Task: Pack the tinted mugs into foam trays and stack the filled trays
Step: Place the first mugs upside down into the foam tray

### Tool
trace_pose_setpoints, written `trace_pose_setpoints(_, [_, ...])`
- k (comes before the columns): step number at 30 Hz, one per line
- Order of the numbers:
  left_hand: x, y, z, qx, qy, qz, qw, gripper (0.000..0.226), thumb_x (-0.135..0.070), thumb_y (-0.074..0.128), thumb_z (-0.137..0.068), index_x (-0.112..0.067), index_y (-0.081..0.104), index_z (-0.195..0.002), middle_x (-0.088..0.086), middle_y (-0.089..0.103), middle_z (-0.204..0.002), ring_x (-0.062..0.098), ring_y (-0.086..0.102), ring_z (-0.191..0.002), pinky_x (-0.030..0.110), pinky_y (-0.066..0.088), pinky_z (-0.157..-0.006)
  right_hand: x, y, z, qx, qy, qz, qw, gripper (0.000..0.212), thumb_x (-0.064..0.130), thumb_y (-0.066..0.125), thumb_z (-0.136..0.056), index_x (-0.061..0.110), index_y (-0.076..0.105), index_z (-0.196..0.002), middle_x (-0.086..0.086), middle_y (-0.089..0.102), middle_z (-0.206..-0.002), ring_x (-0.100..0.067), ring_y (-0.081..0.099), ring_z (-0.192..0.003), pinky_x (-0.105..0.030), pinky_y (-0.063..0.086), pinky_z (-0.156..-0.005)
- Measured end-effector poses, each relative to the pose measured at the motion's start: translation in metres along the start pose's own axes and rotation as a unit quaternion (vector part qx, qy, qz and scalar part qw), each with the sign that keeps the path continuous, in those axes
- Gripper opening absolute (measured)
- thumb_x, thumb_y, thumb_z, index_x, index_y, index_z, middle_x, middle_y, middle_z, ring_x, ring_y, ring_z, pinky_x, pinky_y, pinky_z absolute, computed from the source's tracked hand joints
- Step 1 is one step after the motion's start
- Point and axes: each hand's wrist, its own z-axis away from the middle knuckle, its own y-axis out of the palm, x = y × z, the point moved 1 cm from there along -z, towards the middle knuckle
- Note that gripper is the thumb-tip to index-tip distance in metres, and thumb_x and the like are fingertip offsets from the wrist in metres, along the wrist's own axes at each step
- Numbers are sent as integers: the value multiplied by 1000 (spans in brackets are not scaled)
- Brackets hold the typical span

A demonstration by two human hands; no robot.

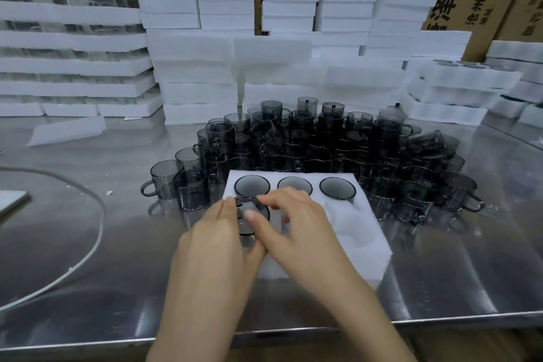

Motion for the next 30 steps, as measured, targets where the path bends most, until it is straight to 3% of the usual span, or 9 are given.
trace_pose_setpoints(3, [1, -3, -6, 25, 30, -57, 998, 30, -54, 47, -88, -25, 44, -94, -6, 61, -105, 21, 62, -99, 27, 35, -64, 0, 6, -2, -32, 5, 38, 999, 23, 21, 53, -94, 9, 69, -107, 1, 61, -107, -16, 46, -104, -5, 28, -82])
trace_pose_setpoints(7, [6, -4, -9, 81, 64, -76, 992, 37, -59, 39, -89, -22, 38, -85, -5, 47, -89, 18, 59, -94, 26, 40, -66, -3, 11, -5, -12, 17, 65, 998, 27, 16, 49, -95, 5, 73, -101, 0, 55, -109, -17, 40, -106, -17, 34, -86])
trace_pose_setpoints(10, [14, -5, -11, 132, 76, -50, 987, 42, -61, 36, -86, -22, 46, -96, -6, 50, -127, 19, 59, -110, 31, 48, -84, -1, 8, -12, 38, 36, 68, 996, 26, 16, 50, -94, 5, 73, -102, 1, 51, -117, -18, 37, -113, -23, 35, -94])
trace_pose_setpoints(12, [22, -6, -13, 187, 71, -12, 980, 65, -68, 39, -76, -23, 50, -121, -8, 30, -156, 17, 49, -128, 32, 43, -98, 2, 6, -17, 58, 35, 95, 993, 25, 16, 50, -95, 4, 72, -100, 1, 46, -122, -18, 36, -117, -26, 35, -98])
trace_pose_setpoints(14, [30, -6, -12, 221, 62, 22, 973, 79, -77, 46, -67, -32, 40, -132, -7, 19, -161, 15, 44, -134, 32, 40, -102, 4, 4, -17, 70, 16, 120, 990, 26, 17, 49, -96, 3, 71, -98, -1, 45, -121, -19, 39, -116, -27, 34, -98])
trace_pose_setpoints(16, [33, -5, -8, 236, 54, 56, 969, 68, -70, 64, -66, -42, 30, -118, -4, 28, -156, 20, 50, -126, 33, 43, -96, 2, 3, -10, 59, -3, 117, 991, 28, 22, 49, -97, 6, 71, -100, -1, 51, -114, -18, 43, -111, -30, 36, -97])
trace_pose_setpoints(20, [43, 0, -8, 216, 60, 92, 970, 62, -61, 73, -68, -49, 24, -104, -21, 52, -108, 16, 57, -103, 31, 45, -83, -16, -22, 16, -141, 10, 122, 982, 22, 18, 54, -87, 15, 75, -92, 2, 63, -100, -21, 55, -96, -38, 46, -84])
trace_pose_setpoints(24, [43, 2, -10, 205, 61, 110, 971, 63, -59, 75, -68, -50, 26, -106, -21, 49, -95, 15, 54, -94, 28, 40, -76, -61, -75, 24, -260, 101, 161, 947, 40, -13, 55, -75, 11, 75, -99, -9, 63, -112, -33, 50, -109, -49, 43, -93])
trace_pose_setpoints(30, [37, 8, -10, 199, 51, 109, 973, 69, -60, 75, -67, -48, 29, -116, -18, 47, -100, 20, 54, -101, 31, 38, -76, -120, -123, 29, -75, 206, 220, 951, 45, -9, 54, -86, 16, 65, -123, -8, 52, -138, -31, 39, -129, -49, 32, -108])
